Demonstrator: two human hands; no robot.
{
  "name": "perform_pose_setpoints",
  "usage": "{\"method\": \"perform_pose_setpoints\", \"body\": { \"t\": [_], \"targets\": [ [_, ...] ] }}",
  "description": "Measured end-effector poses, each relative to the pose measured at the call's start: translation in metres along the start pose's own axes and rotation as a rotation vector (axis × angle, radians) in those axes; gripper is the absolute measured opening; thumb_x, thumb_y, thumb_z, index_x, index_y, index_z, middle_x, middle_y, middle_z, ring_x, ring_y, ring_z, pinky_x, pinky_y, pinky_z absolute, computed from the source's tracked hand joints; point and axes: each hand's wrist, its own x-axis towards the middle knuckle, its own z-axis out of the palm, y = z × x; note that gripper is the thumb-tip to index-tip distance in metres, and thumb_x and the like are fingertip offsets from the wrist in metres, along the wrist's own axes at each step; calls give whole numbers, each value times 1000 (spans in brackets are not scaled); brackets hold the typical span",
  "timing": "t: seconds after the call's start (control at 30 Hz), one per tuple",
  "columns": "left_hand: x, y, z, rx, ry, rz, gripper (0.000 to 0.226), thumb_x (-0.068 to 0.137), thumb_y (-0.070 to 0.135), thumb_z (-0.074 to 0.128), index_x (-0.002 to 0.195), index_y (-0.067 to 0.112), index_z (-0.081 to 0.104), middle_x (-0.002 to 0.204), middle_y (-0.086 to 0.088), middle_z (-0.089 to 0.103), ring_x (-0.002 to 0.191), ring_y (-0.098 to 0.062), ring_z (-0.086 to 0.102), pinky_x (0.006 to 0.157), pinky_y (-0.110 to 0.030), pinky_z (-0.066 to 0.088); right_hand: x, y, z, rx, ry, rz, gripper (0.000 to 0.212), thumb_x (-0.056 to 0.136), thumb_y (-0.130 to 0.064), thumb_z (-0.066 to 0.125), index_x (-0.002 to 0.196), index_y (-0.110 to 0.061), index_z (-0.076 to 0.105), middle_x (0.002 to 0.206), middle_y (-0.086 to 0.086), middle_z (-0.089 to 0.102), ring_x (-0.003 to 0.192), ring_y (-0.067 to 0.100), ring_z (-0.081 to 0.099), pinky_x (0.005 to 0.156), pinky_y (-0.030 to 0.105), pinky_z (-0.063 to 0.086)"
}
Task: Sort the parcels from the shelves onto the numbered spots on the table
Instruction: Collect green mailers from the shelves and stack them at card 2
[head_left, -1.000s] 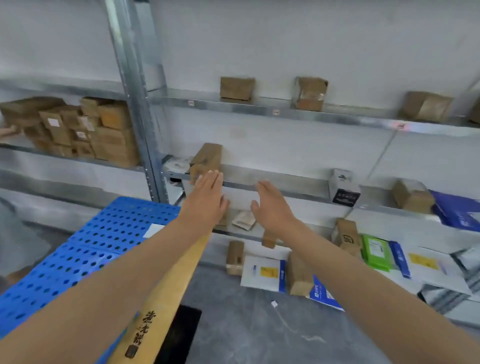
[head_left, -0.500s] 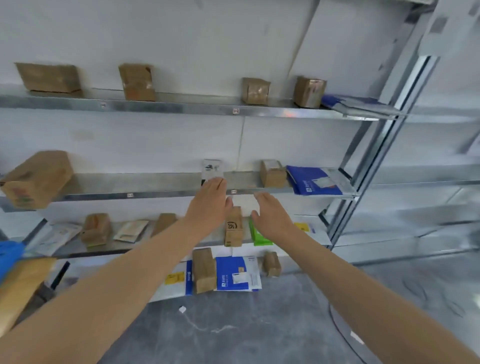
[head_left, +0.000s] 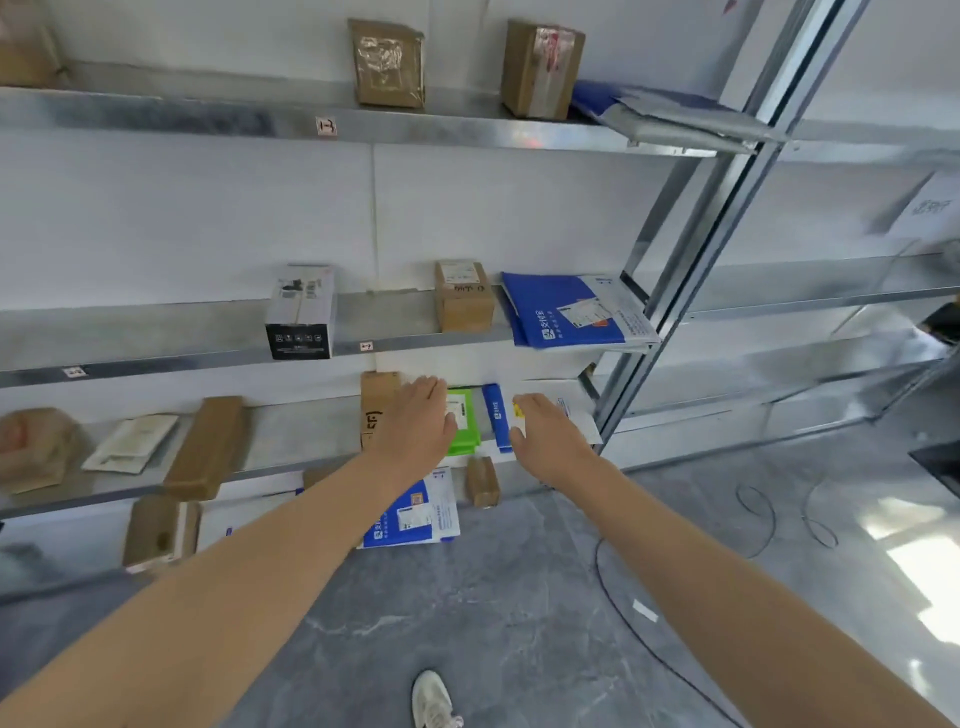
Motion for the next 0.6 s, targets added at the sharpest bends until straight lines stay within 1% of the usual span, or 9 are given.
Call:
{"method": "perform_pose_setpoints", "body": {
  "t": [0.07, 0.1, 0.2, 0.3, 0.4, 0.5, 0.53, 0.6],
  "targets": [
    [21, -16, 28, -43, -38, -72, 30, 97, 23, 40, 121, 6, 47, 128, -10, 50, 116, -23, 45, 97, -35, 40, 35, 8, 13, -12, -46, -6, 47, 98, -18, 45, 143, -8, 35, 145, 8, 38, 131, 25, 39, 104, 36, 37],
    [33, -24, 41, -61, -63, -108, 28, 97, 22, 40, 119, 6, 47, 126, -10, 51, 115, -23, 46, 96, -34, 39, 53, 12, 20, -12, -66, -7, 48, 98, -18, 44, 144, -9, 34, 146, 8, 38, 132, 25, 39, 105, 36, 37],
    [71, -44, 74, -77, -116, -178, 34, 98, 22, 40, 125, 3, 46, 132, -12, 49, 121, -26, 45, 100, -35, 37, 103, 20, 37, -20, -146, 7, 48, 98, -17, 43, 144, -9, 34, 147, 9, 38, 131, 25, 40, 104, 34, 37],
    [110, -63, 102, -90, -135, -229, 35, 98, 23, 41, 126, 3, 46, 132, -11, 50, 121, -24, 46, 102, -34, 37, 148, 27, 45, -12, -221, 15, 41, 97, -14, 44, 138, -8, 40, 142, 10, 42, 126, 25, 45, 101, 31, 39],
    [145, -81, 130, -90, -143, -237, 29, 97, 24, 42, 119, 6, 49, 122, -8, 53, 113, -22, 49, 97, -32, 40, 192, 38, 58, 6, -311, 40, 38, 99, -15, 44, 136, -9, 43, 137, 9, 46, 122, 24, 49, 97, 32, 42],
    [175, -96, 175, -106, -176, -254, 25, 97, 21, 41, 114, 4, 49, 115, -8, 53, 108, -23, 50, 92, -31, 40, 240, 61, 87, 58, -392, 93, 38, 98, -19, 43, 136, -12, 42, 132, 8, 50, 112, 24, 55, 90, 35, 49],
    [183, -101, 194, -115, -188, -259, 26, 97, 21, 40, 114, 4, 49, 114, -8, 53, 108, -24, 50, 91, -31, 39, 258, 71, 100, 72, -407, 109, 38, 99, -20, 43, 136, -12, 42, 131, 8, 50, 110, 24, 56, 89, 35, 50],
    [198, -110, 233, -135, -210, -287, 34, 97, 21, 41, 124, 3, 47, 124, -10, 51, 115, -26, 49, 97, -33, 39, 290, 90, 128, 97, -422, 152, 36, 99, -20, 44, 133, -10, 46, 128, 11, 53, 106, 26, 58, 85, 35, 51]
  ]
}}
